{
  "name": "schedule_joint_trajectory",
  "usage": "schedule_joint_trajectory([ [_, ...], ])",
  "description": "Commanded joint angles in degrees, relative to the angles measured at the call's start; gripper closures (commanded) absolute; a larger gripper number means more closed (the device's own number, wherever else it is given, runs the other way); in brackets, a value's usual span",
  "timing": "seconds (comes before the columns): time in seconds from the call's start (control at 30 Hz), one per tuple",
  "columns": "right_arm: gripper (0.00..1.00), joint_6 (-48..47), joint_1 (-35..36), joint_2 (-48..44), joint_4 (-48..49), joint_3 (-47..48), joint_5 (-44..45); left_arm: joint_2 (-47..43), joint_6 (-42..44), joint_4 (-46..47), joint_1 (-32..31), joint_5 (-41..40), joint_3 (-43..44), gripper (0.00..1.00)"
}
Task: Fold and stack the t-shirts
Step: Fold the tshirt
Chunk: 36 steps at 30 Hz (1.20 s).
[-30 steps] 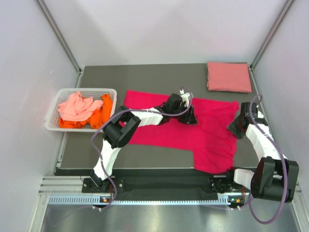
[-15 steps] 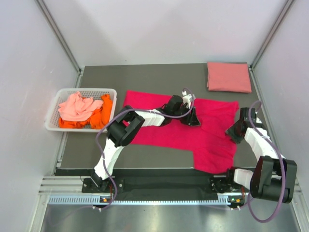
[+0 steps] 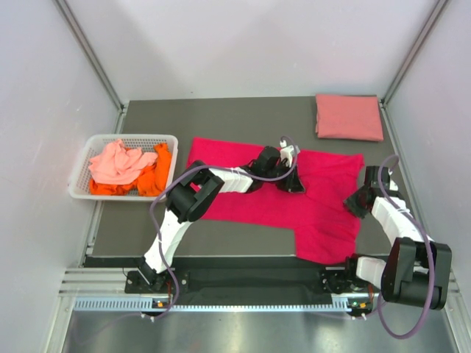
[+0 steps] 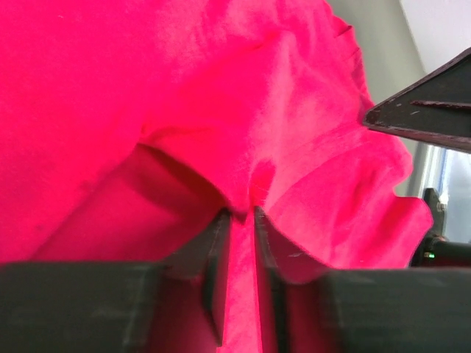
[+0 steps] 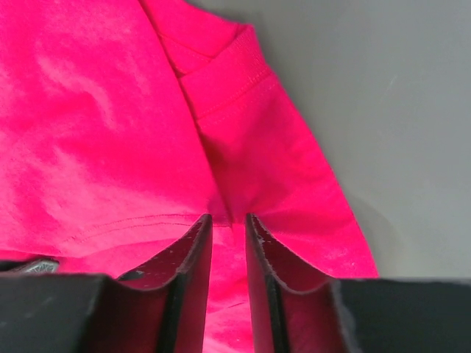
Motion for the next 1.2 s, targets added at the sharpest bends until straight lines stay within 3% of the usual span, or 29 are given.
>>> schedule_joint_trajectory([
  [0.0, 0.77, 0.8, -0.7, -1.7, 2.2, -0.5, -0.5, -0.7, -0.5, 2.4, -0.5, 2.7, 2.2, 0.82],
  [0.03, 0.80, 0.7, -0.7, -1.8, 2.3, -0.6, -0.5, -1.2, -0.7, 2.0, -0.5, 2.7, 2.5, 0.92],
  [0.1, 0.89, 0.7, -0.7, -2.2, 3.0, -0.9, -0.9, -1.8, -1.5, 0.6, -0.4, 2.6, 2.8, 0.99],
  [0.27, 1.00, 0.4, -1.1, -3.0, 3.5, -1.5, -1.3, -2.6, -3.6, -3.9, -0.5, 4.0, 5.4, 1.00],
  [0.63, 1.00, -2.0, -3.2, -7.2, -0.5, 0.8, -0.3, -2.7, -3.8, -19.3, -0.2, 2.3, 11.8, 1.00],
  [1.17, 1.00, -2.1, -4.3, -14.6, -4.6, 0.4, -2.6, -2.7, -2.9, -31.0, 1.9, 4.8, 14.9, 1.00],
])
